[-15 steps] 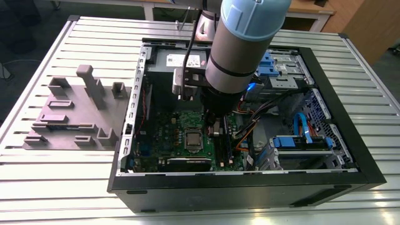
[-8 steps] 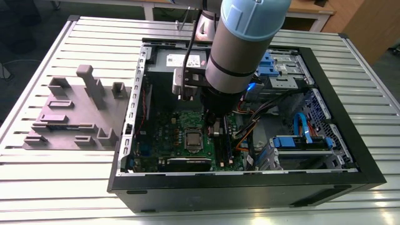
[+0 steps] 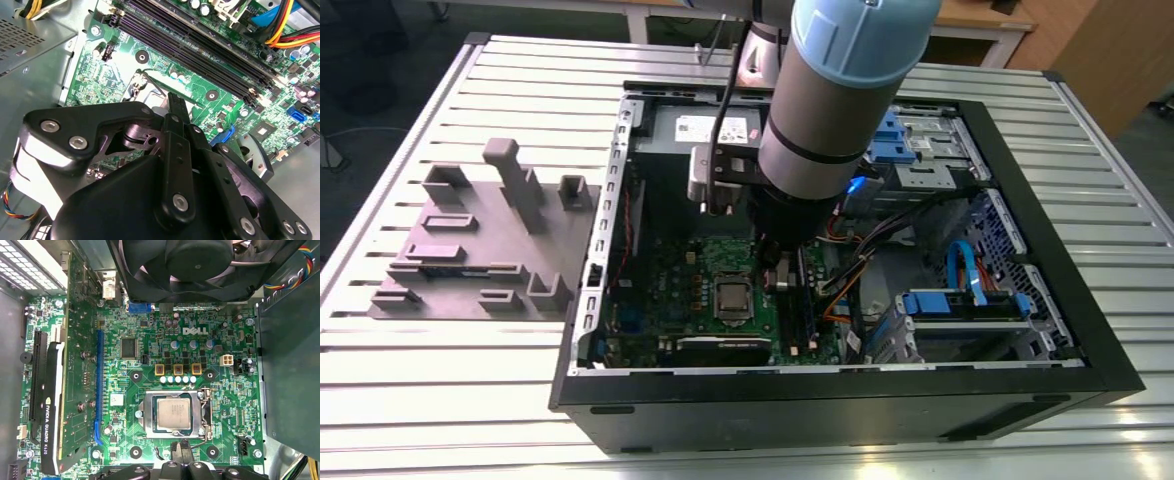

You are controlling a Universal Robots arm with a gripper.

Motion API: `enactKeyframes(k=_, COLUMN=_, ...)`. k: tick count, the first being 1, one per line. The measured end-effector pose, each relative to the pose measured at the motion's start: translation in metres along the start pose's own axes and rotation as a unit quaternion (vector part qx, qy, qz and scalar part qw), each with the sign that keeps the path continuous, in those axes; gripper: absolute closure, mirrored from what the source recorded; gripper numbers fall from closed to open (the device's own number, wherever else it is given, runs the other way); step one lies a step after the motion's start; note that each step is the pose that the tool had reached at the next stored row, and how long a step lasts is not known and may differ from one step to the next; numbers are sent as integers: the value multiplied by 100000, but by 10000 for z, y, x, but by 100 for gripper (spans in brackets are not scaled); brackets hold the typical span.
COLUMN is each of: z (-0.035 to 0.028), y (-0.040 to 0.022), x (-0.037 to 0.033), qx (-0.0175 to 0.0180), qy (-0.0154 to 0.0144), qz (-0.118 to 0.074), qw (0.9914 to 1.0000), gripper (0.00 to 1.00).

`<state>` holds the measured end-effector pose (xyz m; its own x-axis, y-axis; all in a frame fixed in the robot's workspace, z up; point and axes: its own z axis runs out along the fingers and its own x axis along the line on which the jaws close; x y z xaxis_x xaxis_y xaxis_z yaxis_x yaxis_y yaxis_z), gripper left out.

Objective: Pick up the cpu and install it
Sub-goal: 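Install the first cpu locking lever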

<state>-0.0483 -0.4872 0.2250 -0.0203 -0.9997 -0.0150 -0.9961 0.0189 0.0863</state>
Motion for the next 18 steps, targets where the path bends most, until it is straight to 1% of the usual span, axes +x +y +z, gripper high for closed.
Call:
enactKeyframes(k=2, z=0, y=0, x=0, qx=1, qy=0, qz=-13, qw=100000, gripper=90)
enactKeyframes(k=3, z=1, y=-1, x=0, qx=8, qy=40, qz=-14, qw=100000, gripper=90)
enactKeyframes(k=4, z=2, y=-1, x=-1, qx=8, qy=152, qz=-7, qw=100000, gripper=90)
enactKeyframes(k=8, z=7, y=-1, x=0, qx=19, qy=964, qz=46, qw=99995, gripper=90)
enactKeyframes(k=11, z=16, y=-1, x=1, qx=30, qy=1414, qz=26, qw=99990, gripper=90)
enactKeyframes(k=13, z=23, y=-2, x=2, qx=27, qy=1583, qz=-96, qw=99987, gripper=90)
enactKeyframes(k=18, z=53, y=-4, x=9, qx=30, qy=1838, qz=-542, qw=99982, gripper=90)
